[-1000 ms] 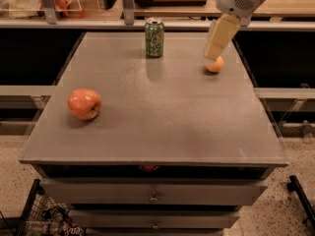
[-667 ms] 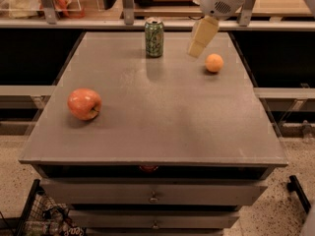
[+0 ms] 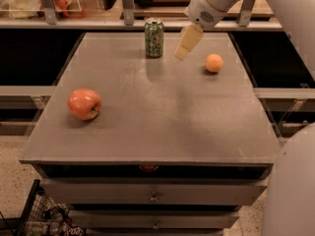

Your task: Pick green can

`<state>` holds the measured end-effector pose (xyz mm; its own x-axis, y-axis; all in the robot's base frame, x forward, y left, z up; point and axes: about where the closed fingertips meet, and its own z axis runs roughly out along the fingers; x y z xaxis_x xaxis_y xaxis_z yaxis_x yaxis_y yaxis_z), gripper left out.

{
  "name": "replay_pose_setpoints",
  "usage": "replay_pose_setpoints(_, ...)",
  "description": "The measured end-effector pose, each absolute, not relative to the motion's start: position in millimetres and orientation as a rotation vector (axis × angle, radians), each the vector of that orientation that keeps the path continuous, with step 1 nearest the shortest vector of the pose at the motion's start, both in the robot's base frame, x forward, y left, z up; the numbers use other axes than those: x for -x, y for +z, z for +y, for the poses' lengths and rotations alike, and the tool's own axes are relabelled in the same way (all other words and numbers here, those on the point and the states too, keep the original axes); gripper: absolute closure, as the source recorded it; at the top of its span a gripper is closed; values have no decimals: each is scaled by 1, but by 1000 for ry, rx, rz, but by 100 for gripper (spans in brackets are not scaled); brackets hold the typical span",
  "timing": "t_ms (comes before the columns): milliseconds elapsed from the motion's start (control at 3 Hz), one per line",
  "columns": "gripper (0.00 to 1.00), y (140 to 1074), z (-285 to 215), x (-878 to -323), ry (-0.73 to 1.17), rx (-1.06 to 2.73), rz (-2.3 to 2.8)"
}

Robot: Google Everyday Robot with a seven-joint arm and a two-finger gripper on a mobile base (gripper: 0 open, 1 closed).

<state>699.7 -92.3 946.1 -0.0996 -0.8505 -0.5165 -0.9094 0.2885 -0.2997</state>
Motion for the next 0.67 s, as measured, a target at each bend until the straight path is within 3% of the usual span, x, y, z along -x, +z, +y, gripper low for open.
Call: replay_pose_setpoints(667, 0, 930, -104, -736, 146, 1401, 1973)
